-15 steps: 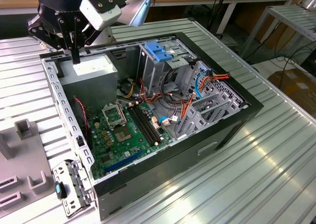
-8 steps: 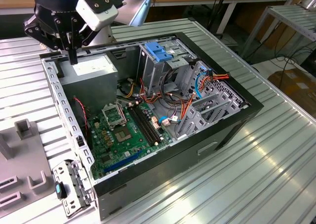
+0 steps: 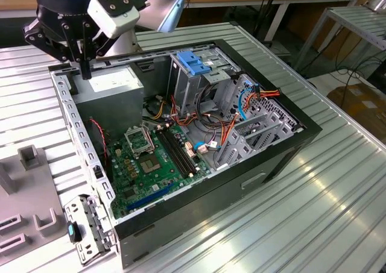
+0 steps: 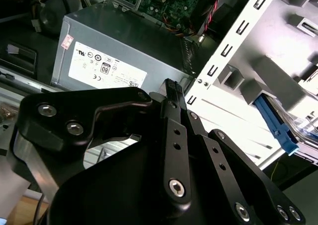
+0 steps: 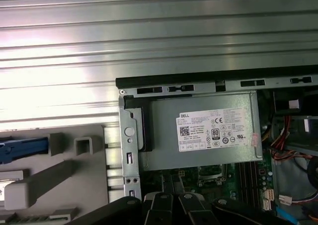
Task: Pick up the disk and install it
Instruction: 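Reach for the disk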
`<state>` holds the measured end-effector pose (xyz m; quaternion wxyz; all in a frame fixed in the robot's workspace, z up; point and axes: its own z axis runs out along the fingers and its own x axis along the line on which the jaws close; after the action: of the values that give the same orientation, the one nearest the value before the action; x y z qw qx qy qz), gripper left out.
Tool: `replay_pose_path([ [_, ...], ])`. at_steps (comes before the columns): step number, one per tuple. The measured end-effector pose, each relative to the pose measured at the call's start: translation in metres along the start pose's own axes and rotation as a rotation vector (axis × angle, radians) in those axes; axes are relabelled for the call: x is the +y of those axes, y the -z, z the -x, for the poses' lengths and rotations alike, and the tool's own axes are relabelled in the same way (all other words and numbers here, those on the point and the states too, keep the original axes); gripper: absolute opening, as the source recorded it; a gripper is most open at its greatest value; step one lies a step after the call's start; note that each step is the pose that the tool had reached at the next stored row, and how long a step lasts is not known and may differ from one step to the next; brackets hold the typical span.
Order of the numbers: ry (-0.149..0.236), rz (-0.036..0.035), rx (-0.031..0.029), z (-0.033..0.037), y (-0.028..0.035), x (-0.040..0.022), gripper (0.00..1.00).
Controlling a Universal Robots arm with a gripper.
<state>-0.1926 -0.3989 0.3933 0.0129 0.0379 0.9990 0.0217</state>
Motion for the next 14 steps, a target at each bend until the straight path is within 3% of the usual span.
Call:
replay_pose_path([
  [14,0.000,0.0000,0.0000,-0.0090,0.0002,-0.0007,0.11],
])
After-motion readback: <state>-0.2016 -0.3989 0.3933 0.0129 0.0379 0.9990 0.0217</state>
